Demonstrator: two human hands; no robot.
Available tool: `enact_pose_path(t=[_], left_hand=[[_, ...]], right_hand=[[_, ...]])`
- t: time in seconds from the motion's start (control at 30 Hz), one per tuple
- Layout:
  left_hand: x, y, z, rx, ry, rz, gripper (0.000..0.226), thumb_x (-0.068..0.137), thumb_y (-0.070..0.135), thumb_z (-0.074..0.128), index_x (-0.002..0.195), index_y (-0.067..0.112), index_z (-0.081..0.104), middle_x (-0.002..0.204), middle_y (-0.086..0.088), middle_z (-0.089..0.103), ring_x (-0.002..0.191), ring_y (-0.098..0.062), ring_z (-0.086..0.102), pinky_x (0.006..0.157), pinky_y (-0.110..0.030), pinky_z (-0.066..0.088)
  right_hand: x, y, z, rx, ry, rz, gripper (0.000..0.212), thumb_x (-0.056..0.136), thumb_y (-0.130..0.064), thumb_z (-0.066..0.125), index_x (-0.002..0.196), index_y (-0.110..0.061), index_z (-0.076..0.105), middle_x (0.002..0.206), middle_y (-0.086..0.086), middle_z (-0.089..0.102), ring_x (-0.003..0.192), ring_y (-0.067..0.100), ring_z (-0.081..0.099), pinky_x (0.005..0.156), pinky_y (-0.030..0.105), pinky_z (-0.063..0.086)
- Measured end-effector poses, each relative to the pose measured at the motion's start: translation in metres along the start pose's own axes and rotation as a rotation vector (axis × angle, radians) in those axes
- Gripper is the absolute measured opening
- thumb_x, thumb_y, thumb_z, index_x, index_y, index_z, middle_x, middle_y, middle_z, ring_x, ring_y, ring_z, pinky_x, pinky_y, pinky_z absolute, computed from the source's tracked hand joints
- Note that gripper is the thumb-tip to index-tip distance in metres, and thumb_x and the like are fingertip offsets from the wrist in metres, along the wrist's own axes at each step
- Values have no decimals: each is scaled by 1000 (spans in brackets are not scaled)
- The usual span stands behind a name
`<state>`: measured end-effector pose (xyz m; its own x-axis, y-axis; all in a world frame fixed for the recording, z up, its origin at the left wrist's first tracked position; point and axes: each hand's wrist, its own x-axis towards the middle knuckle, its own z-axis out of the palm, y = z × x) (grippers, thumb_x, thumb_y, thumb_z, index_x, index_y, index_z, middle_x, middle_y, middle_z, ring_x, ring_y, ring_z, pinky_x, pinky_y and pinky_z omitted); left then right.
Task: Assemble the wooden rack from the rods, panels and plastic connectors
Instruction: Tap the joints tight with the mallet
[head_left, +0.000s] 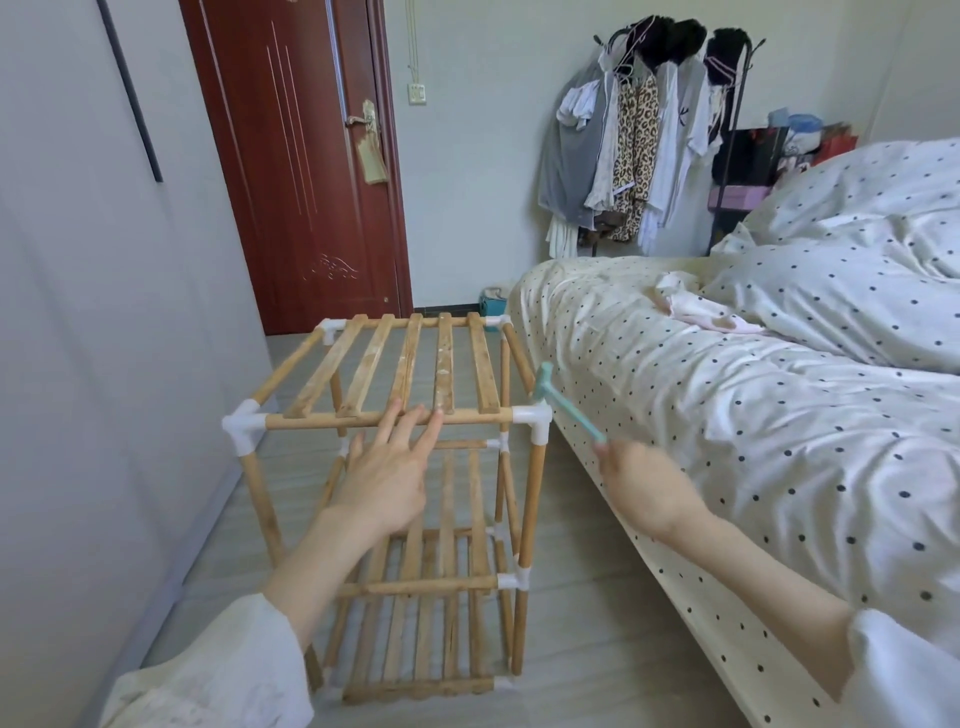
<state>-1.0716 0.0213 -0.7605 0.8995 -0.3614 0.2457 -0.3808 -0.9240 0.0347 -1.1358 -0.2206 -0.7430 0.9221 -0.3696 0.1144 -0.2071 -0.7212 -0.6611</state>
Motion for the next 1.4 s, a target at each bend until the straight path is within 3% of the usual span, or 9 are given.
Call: enact_pose_path(t=[0.1,0.27,0.37,0.53,0.67,0.77,1.03,1.2,1.4], left_hand=[[0,1,-2,1,2,6,77,94,7,40,148,26,-12,157,4,-7,143,-19,-18,116,-55,7],[0,0,-2,-1,-7,3,78,93,6,40,148,27,-12,157,5,-7,143,-18,-18,116,-55,7],[0,-2,-1,-2,-7,13,81,92,3,41,148,27,-12,157,5,-9,143,-18,-18,116,-55,8],[2,-9,-4,-44,-3,71,76,93,0,38,149,24,-7,158,5,-8,143,-16,-17,117,-44,-3],[-2,-32,-18,-312,109,74,62,97,4,36,150,22,9,157,4,9,144,-10,6,115,-27,2],[-4,-68,-22,-118,259,-41,64,94,4,40,150,17,10,157,2,13,145,-14,9,116,-42,-2],[-16,-130,-19,2,99,-243,61,81,2,48,140,10,33,146,-10,33,141,-25,22,111,-38,24],[-25,-89,-37,-127,125,-48,53,84,31,31,131,18,52,131,-4,56,121,-26,49,99,-32,33],[-31,-76,-32,-364,-104,214,49,98,30,41,140,47,23,153,14,19,142,1,4,116,-36,10]], right_hand=[[0,-13,-14,174,295,-120,32,102,-30,24,87,-9,43,79,14,53,80,35,53,68,37,35],[-3,-2,-2,25,18,-9,35,102,-31,25,79,-13,44,87,14,56,86,34,55,75,37,42],[-4,-13,-17,175,375,-157,30,102,-26,25,87,-8,44,76,12,52,77,32,50,70,39,37],[-8,9,14,-443,-229,-34,35,102,-31,25,108,-10,52,102,10,61,91,31,57,77,34,44],[-2,-7,13,-280,-136,-204,34,102,-34,25,77,-15,39,78,5,52,78,32,52,67,34,40],[-2,-19,24,44,-83,-215,35,101,-32,26,80,-10,44,81,11,60,77,34,58,71,39,47],[32,-58,55,542,-69,18,33,100,-19,32,70,-12,42,76,7,46,64,16,40,61,31,34],[68,-66,53,519,-43,42,29,102,-16,27,106,-1,51,109,13,48,81,13,49,85,32,43],[46,-46,55,508,-46,-60,34,102,-26,27,91,-7,53,71,6,47,64,21,46,63,40,44]])
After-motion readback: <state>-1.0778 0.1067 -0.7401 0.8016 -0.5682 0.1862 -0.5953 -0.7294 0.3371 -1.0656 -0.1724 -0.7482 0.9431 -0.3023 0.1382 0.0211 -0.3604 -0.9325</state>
